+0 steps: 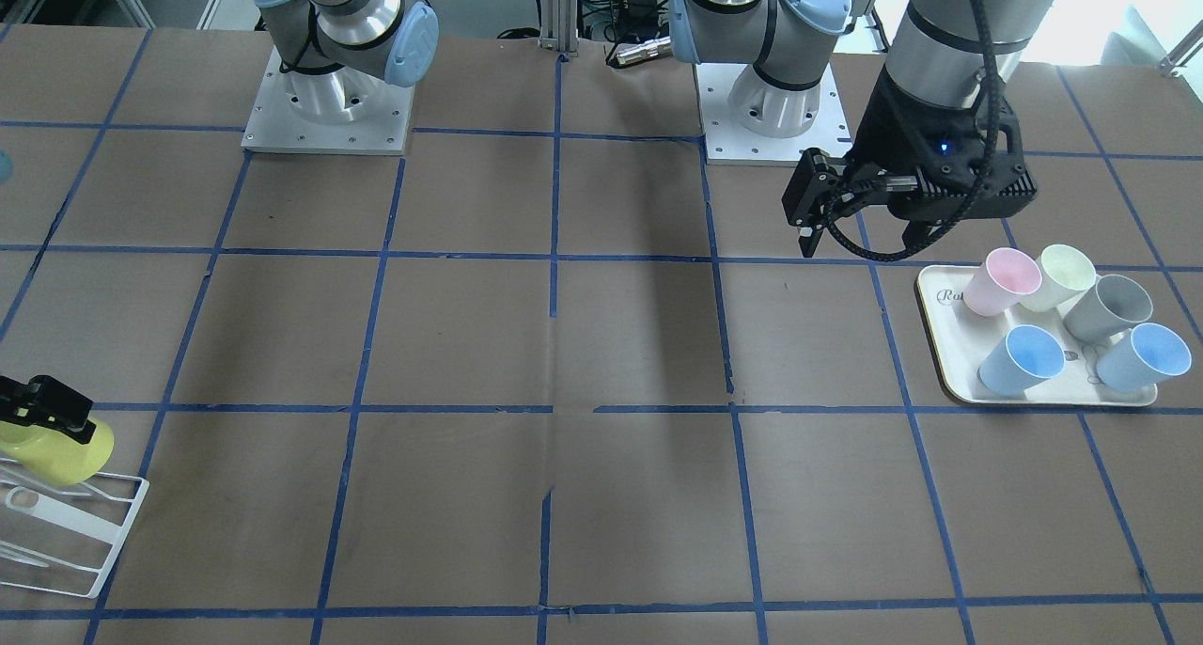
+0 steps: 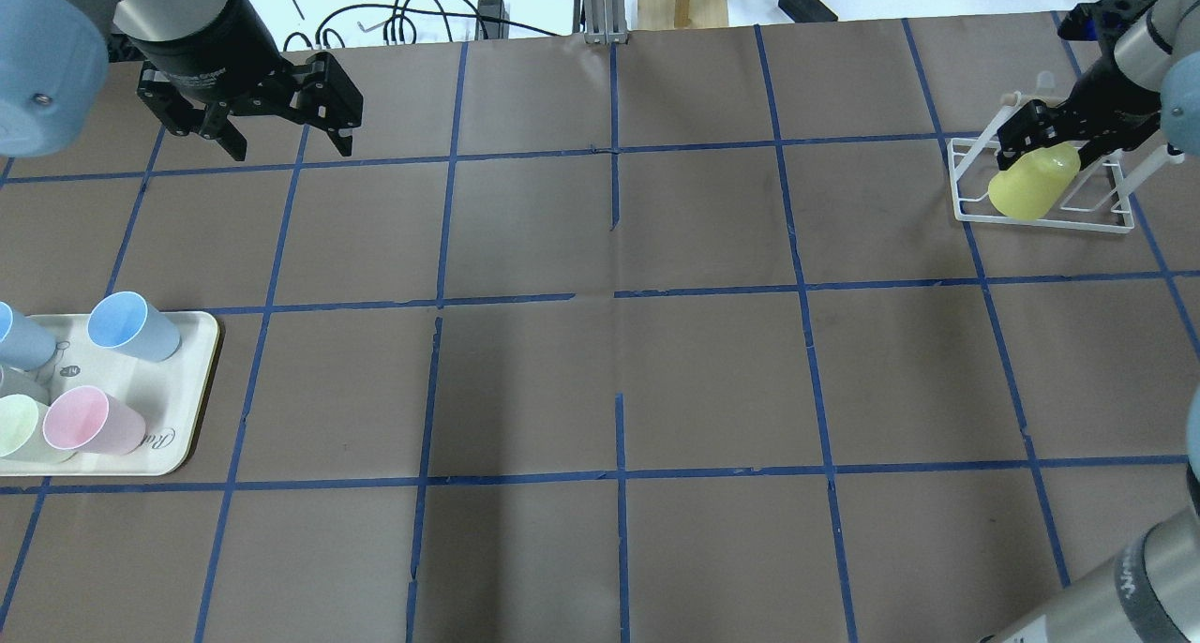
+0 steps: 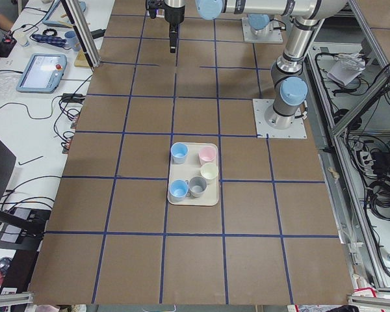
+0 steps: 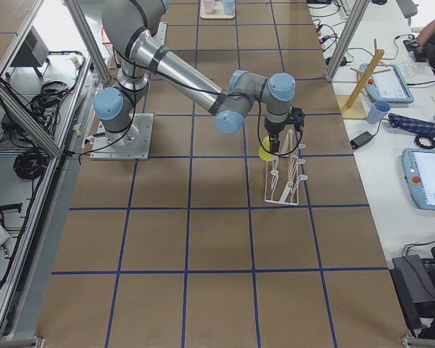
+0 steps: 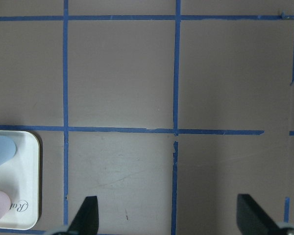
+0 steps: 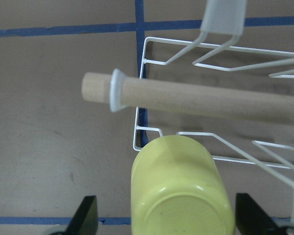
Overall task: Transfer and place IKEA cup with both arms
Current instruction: 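Close the right gripper on the yellow cup in the rack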
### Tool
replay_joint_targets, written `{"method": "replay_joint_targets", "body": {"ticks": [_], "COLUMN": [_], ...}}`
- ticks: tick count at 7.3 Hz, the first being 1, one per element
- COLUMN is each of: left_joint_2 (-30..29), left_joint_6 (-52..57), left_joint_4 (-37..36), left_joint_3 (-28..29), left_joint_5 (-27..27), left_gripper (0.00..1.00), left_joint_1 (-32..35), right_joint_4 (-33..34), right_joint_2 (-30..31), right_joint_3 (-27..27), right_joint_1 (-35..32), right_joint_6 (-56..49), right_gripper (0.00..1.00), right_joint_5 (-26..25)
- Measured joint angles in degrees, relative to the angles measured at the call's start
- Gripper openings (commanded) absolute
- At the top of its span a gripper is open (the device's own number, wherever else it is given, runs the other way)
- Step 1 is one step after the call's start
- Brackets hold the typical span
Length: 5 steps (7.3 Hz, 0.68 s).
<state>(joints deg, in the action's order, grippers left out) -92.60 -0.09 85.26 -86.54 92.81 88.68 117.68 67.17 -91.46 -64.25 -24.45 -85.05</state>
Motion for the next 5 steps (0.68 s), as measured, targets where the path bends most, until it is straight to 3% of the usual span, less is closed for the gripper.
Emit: {"method": "replay_joint_targets", "body": {"ticks": [3, 5], "left_joint_2": [0.0, 0.0], "left_joint_6": [0.0, 0.0], "left_joint_4": [-0.1, -0.5], "left_joint_3": [0.0, 0.0], "left_joint_5": [-0.1, -0.1], "left_gripper": [1.0, 1.0], "left_joint_1": [0.0, 0.0], "right_joint_4": [1.5, 1.6], "right_joint_2": [-0.8, -0.8], "right_joint_3": [0.1, 0.4], "right_joint_1": [0.0, 0.0], "right_joint_6": [-0.1, -0.1], "right_gripper": [0.6, 0.44], "right_joint_5": [0.2, 0.1]}}
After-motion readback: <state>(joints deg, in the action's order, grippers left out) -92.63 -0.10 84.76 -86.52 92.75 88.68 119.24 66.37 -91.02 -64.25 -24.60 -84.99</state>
